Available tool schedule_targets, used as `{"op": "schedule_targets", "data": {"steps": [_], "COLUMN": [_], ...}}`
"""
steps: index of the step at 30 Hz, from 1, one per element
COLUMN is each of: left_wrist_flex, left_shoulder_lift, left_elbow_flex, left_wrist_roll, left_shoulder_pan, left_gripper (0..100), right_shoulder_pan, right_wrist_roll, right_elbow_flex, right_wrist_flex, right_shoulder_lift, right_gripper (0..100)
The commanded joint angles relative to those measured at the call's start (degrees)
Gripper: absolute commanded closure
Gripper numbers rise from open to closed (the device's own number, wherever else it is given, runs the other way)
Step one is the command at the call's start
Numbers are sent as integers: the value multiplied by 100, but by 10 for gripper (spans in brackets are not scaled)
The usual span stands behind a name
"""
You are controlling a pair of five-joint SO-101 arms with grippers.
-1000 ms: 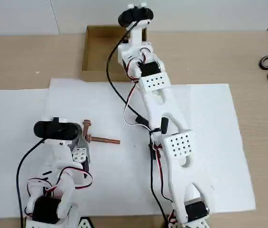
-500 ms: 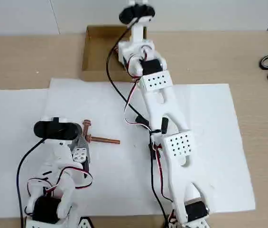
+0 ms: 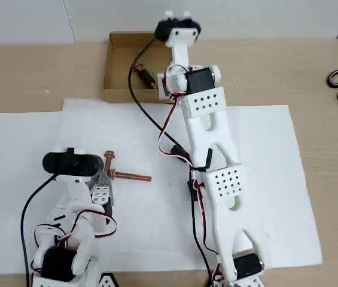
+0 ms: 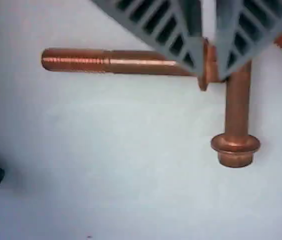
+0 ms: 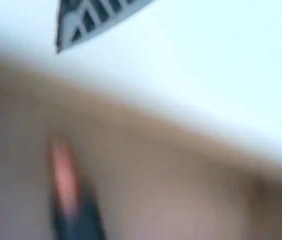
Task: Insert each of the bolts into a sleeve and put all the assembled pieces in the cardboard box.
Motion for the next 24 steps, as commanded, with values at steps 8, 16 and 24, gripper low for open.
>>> {"op": "schedule_targets", "data": {"steps": [8,16,24], "left_wrist_flex": [-9,-18,-18], "left_shoulder_lift": [-53,-53,-62], "left_elbow_flex": [-48,-57,-57], "left_wrist_roll": [18,18,18], "left_shoulder_pan": [-9,-9,-9], "left_gripper": [994,994,994], "right_shoulder_pan": [233,-22,-312], "right_wrist_roll": [1899,3068,3349], "right_elbow_flex": [1073,3604,4791], "right_wrist_flex": [391,338,303], "right_shoulder_lift": [-338,-2185,-2958], "right_gripper": [751,750,750]}}
